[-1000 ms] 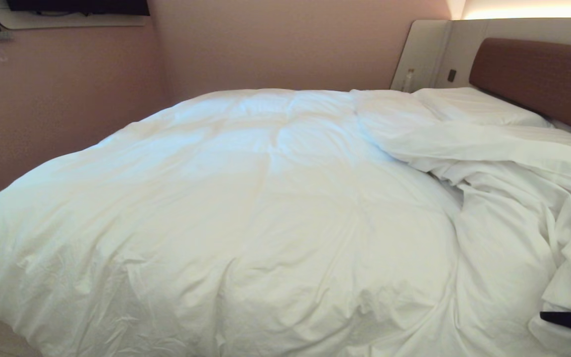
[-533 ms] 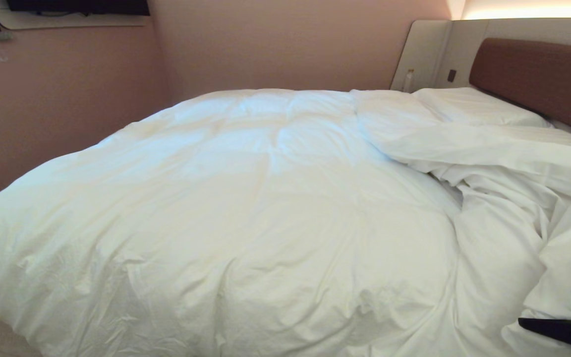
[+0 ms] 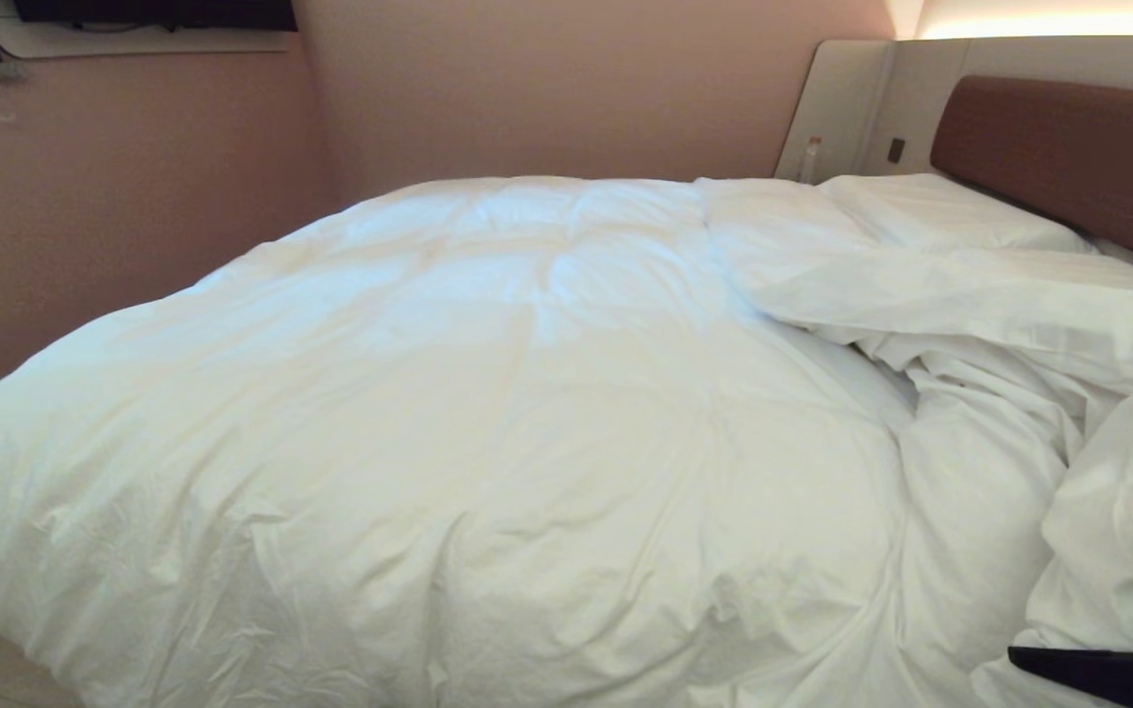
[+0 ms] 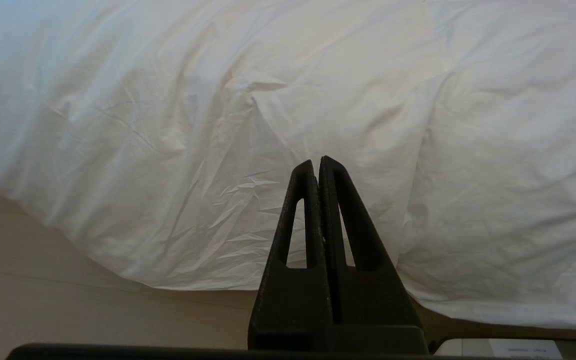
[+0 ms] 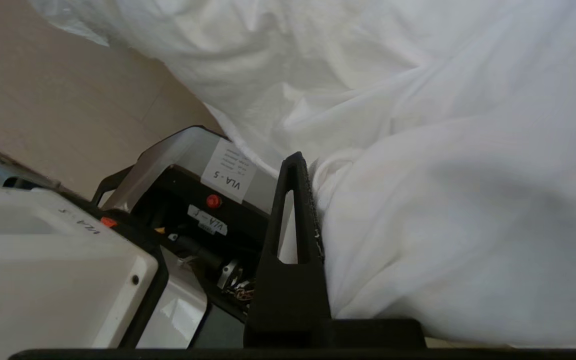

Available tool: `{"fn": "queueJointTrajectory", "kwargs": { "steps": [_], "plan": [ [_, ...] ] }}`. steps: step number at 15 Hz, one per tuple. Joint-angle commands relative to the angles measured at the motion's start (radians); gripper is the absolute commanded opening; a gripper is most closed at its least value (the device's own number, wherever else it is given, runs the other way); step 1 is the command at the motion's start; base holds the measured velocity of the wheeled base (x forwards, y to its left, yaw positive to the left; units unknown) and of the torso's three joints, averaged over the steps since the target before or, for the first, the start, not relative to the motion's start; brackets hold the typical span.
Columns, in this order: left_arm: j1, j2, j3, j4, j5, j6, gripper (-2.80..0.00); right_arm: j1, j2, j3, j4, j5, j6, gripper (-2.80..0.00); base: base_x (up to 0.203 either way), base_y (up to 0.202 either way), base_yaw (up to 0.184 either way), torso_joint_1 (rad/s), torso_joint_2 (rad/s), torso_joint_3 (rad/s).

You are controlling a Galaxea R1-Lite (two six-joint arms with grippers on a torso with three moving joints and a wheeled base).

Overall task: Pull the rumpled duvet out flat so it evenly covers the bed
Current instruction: Flatten the corners of the folded blanket

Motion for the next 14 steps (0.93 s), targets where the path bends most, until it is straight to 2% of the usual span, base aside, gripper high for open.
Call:
{"fn": "queueJointTrajectory", "kwargs": {
  "steps": [1,14],
  "plan": [
    [0.000,0.000,0.000,0.001,0.000,0.000,-2.80,0.034,0.002,0.003,0.002,0.003,0.000,-2.80,0.000,0.000,0.000,0.000,0.00,0.000],
    [0.000,0.000,0.000,0.001,0.000,-0.002,-2.80,0.039,0.012,0.001,0.000,0.000,0.079,-2.80,0.000,0.000,0.000,0.000,0.00,0.000]
  ]
}}
